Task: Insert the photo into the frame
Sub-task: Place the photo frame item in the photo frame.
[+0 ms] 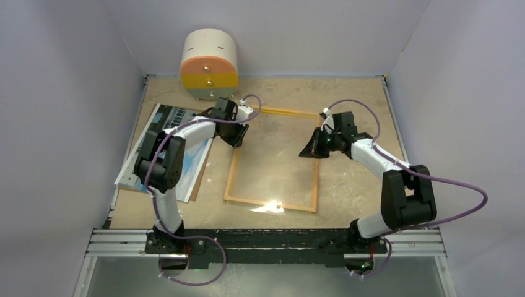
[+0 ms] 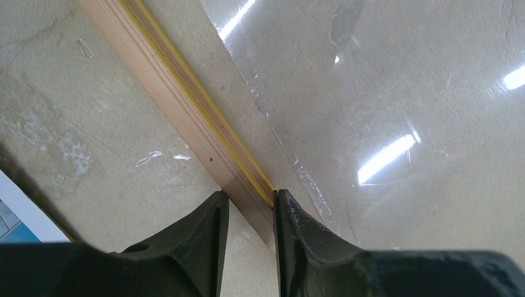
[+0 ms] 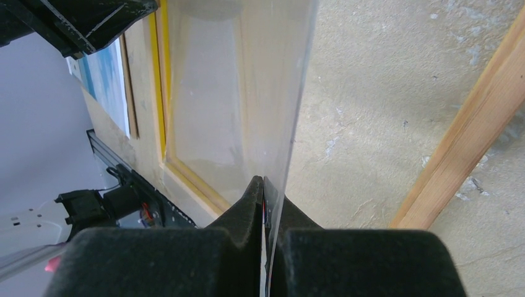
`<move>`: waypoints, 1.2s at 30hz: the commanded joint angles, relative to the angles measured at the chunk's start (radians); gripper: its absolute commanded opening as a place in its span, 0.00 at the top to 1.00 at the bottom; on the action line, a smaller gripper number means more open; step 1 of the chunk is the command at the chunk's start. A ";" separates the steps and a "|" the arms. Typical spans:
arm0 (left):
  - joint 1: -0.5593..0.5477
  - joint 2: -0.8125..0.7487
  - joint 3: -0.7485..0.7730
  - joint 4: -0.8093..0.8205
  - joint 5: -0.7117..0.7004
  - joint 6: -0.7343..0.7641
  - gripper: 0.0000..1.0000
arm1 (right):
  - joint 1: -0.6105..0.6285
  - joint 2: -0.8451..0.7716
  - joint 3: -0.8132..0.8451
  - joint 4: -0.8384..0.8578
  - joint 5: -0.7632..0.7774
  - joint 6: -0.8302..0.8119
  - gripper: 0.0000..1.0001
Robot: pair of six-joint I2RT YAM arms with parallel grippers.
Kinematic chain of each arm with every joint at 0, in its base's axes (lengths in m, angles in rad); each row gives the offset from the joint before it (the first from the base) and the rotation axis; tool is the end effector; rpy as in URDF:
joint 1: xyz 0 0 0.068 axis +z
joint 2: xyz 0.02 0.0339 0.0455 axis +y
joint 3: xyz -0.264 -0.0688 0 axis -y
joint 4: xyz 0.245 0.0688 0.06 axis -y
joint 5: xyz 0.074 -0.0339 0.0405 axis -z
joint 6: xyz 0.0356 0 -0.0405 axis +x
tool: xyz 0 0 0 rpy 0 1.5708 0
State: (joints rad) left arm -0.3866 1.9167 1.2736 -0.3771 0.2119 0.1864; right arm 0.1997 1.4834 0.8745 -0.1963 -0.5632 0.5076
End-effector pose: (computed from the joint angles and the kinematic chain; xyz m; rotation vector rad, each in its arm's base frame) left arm 0.3662 -0.1572 0.1702 0.8077 2.4660 -0.3477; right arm 0.2946 0.0790 0.2105 0.0929 2.4442 0.9981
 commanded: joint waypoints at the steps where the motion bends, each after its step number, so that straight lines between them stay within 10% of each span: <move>1: 0.005 0.030 -0.070 0.019 -0.004 0.082 0.80 | -0.004 -0.049 -0.014 0.006 -0.022 -0.013 1.00; 17: 0.011 -0.114 -0.193 -0.062 0.103 0.068 0.85 | -0.003 -0.096 -0.054 0.188 -0.181 0.109 1.00; 28: 0.088 -0.270 -0.045 -0.179 0.156 0.046 0.42 | -0.002 -0.133 -0.037 0.267 -0.227 0.197 1.00; 36: 0.232 -0.280 0.054 -0.213 0.170 0.085 0.33 | 0.086 -0.142 0.076 0.296 -0.210 0.269 1.00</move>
State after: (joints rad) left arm -0.2340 1.6573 1.2762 -0.5667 0.3531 0.2382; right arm 0.2298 1.3655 0.8482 0.0326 -0.7517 0.7235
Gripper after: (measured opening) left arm 0.660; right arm 0.005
